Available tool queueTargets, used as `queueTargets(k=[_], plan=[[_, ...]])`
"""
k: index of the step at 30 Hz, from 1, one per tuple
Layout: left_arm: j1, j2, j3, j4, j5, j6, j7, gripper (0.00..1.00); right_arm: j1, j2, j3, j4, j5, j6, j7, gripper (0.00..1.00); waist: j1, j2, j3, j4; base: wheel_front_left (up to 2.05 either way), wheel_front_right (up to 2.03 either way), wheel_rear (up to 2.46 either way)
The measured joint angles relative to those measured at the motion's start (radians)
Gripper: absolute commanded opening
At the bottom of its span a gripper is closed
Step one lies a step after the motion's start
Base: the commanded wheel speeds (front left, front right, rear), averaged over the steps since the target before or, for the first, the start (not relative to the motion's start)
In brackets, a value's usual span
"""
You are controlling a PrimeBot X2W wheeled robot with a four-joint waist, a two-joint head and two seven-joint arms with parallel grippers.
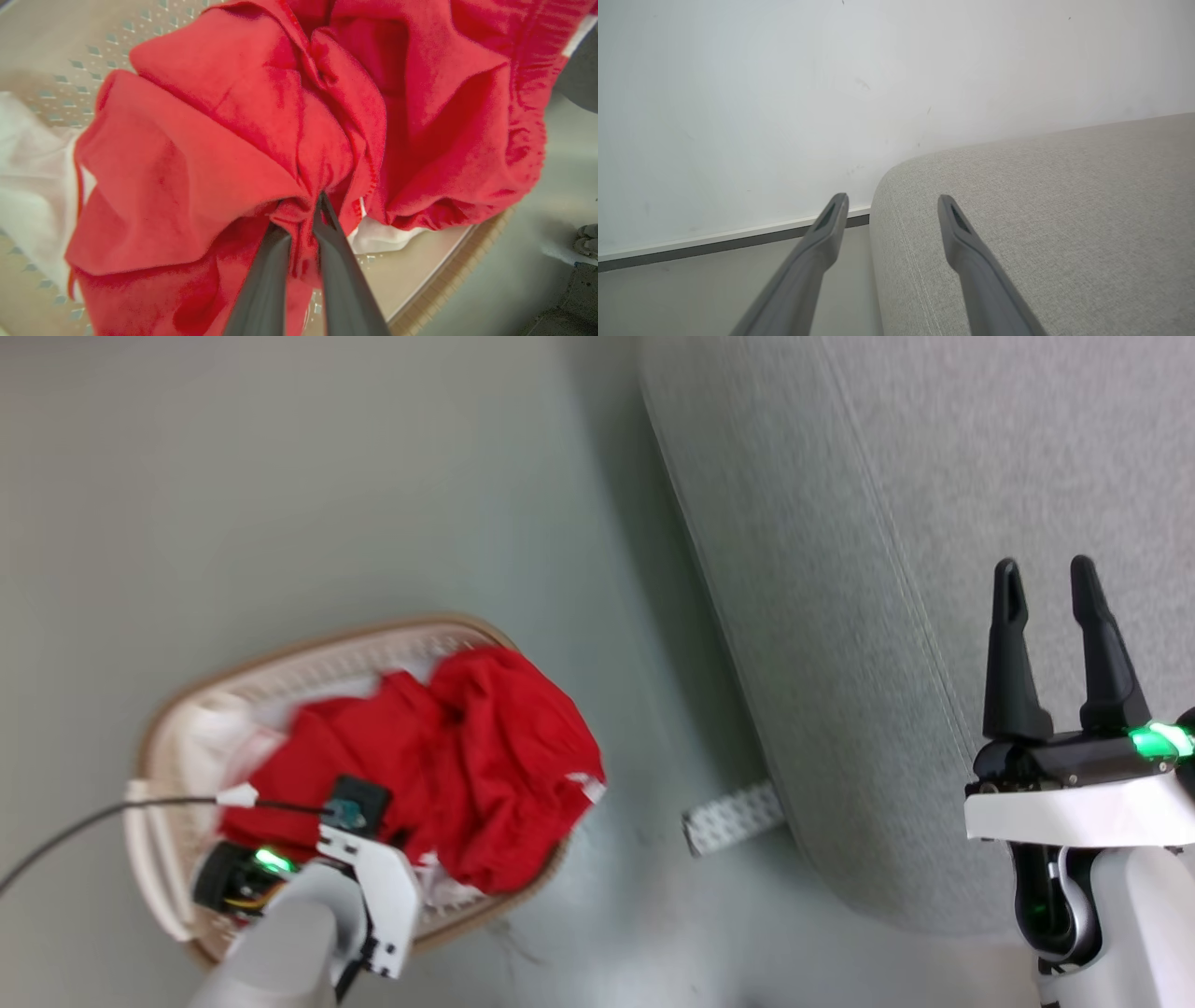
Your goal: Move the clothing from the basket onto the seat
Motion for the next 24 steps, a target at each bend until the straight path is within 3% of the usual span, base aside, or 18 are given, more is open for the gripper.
queueTargets(k=[6, 13, 24], plan=[[0.038, -0.045, 0.017, -0.024, -0.065, -0.008, -0.101, 0.0, 0.039, 0.0, 0.011, 0.028, -0.056, 0.0, 0.0, 1.0, 0.0, 0.0, -0.133, 0.059, 0.0, 0.0, 0.0], [0.09, -0.076, -0.024, -0.123, -0.141, -0.011, -0.13, 0.0, 0.099, 0.0, 0.028, 0.058, -0.072, 0.0, 0.0, 1.0, -0.0001, 0.0, -0.292, 0.138, 0.0, 0.0, 0.0], [0.152, -0.069, -0.048, -0.527, -0.25, -0.011, -0.133, 0.0, 0.19, 0.0, 0.061, 0.098, -0.083, 0.0, 0.0, 1.0, -0.0002, 0.0, -0.466, 0.284, 0.0, 0.0, 0.0]])
